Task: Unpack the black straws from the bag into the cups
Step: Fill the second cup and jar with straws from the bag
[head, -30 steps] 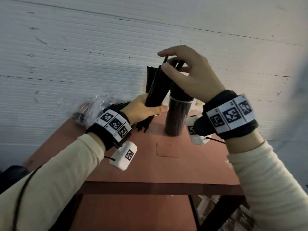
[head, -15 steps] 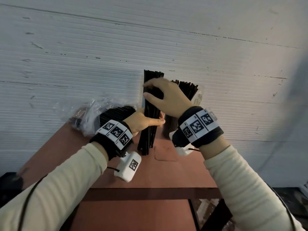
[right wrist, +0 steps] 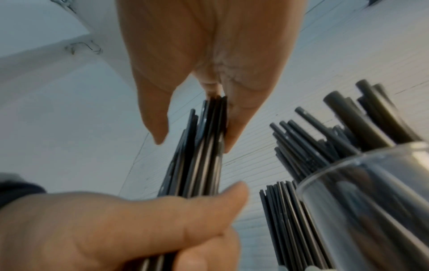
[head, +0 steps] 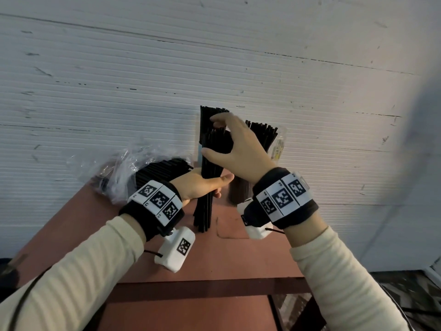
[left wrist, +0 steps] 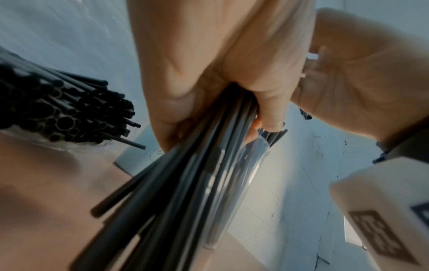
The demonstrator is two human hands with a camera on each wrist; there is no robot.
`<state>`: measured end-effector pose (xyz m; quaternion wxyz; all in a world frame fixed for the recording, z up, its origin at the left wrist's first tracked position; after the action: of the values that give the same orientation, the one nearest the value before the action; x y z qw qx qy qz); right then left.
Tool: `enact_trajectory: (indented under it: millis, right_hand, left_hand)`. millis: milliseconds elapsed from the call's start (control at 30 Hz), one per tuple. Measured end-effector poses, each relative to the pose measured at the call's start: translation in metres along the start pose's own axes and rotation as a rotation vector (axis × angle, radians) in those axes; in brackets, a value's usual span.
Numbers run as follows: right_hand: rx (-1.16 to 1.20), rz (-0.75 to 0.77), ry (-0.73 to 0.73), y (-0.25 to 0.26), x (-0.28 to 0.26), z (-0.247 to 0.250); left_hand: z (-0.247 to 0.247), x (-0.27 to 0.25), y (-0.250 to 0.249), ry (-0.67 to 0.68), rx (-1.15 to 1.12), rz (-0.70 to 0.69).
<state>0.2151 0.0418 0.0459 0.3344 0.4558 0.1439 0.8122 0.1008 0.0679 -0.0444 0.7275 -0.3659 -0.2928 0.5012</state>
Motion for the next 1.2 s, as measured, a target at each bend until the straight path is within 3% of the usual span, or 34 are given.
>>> enact_trajectory:
  millis: [100, 167, 333, 433, 500, 733, 1000, 1200]
  right_hand:
    - [0.105, -0.098, -0.072, 0.004, -0.006, 0.018]
    - [0.118, -0.157, -0.041, 0.007, -0.010, 0.031]
    - [0.259, -0.281, 0.372, 0.007, -0.020, 0.037]
    - [0.264, -0.257, 0.469, 0.004, -0.023, 0.027]
    - [0.282, -0.219, 0.411, 0.003, -0.022, 0.027]
    - [0.244, -0.141, 0.221, -0.002, -0.005, 0.040]
    - [0.324, -0.132, -0.199, 0.002, 0.020, 0.103]
    - [0.363, -0.139, -0.308, -0.005, 0.036, 0.127]
  left_hand:
    - [0.007, -0.004, -0.011, 0.021, 0.017, -0.049]
    - [0.010, -0.012, -0.024, 0.088, 0.047, -0.114]
    - [0.003, -0.030, -0.055, 0.313, 0.200, -0.264]
    - [-0.005, -0.029, -0.057, 0.394, 0.163, -0.277]
    - [-0.008, -0.025, -0.054, 0.393, 0.097, -0.264]
    - [-0.009, -0.012, -0.054, 0.206, -0.055, -0.226]
    - [-0.004, 0.017, -0.041, -0.198, 0.010, -0.119]
    - [-0.011, 0.048, -0.041, -0.132, 0.013, -0.153]
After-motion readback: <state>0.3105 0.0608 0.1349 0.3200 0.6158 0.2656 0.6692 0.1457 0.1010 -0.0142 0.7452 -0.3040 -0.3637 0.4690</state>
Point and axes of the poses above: each hand's wrist, its own x-axis towards the middle knuckle, its own z-axis out of the back of the hand, y = z × x, the point moved 3 cm from there along x, towards the middle knuckle, and after that the axes turned 11 degrees about x, right-handed, at the moved point
